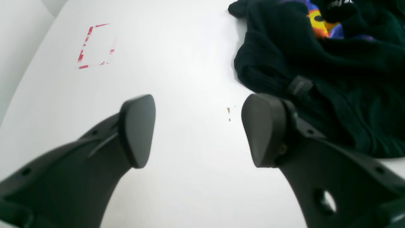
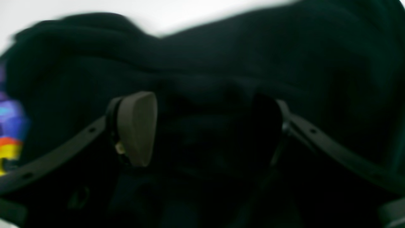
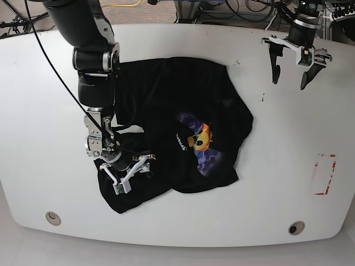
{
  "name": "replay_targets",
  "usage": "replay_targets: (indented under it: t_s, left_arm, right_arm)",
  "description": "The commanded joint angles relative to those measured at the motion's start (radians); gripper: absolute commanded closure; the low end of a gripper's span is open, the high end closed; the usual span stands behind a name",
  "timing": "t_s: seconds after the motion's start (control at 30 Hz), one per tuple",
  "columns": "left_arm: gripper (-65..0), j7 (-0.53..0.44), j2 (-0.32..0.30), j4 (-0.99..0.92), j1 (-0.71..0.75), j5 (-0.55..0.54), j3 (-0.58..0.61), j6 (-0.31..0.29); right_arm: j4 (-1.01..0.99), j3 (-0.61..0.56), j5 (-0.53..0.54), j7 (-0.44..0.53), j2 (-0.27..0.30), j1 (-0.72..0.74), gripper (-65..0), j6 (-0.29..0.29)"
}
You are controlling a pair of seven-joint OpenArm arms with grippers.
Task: Fold the T-shirt properly
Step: 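Grasp the shirt hem corner with the right gripper and drag it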
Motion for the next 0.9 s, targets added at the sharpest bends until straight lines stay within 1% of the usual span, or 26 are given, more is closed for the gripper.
replay_targets:
  t_s: [0.0,0.2,0.53,0.6,0.87]
  left_arm:
    - [-42.3,-0.021,-0.005,0.014,0.007,-0.006,-0.009,0.007]
    - [-42.4,-0.021,-0.005,0.015,0.005,-0.006,-0.009,0.007]
    - [-42.1,-0.022,-0.004,0.018,0.005,-0.005,-0.004,0.005]
    - [-42.1,-0.019,-0.005,0.014,0.000,-0.005,-0.011,0.002]
    - [-42.2,-0.020,-0.004,0.014,-0.002,-0.005,-0.010,0.001]
  right_arm:
    - [-0.035,0.000,0.018,0.033,0.022,0.036,-44.7,0.007]
    - [-0.081,-0.003,0.019,0.050,0.032,0.043,-44.5,0.021]
    - [-0.074,-0.011,0.007,0.020,0.026,0.040,-44.6,0.061]
    - [-0.082,-0.006,0.011,0.019,0.019,0.025,-44.5,0.082]
    - [-0.078,0.007,0.000,0.021,-0.008,0.001,-42.3,0.088]
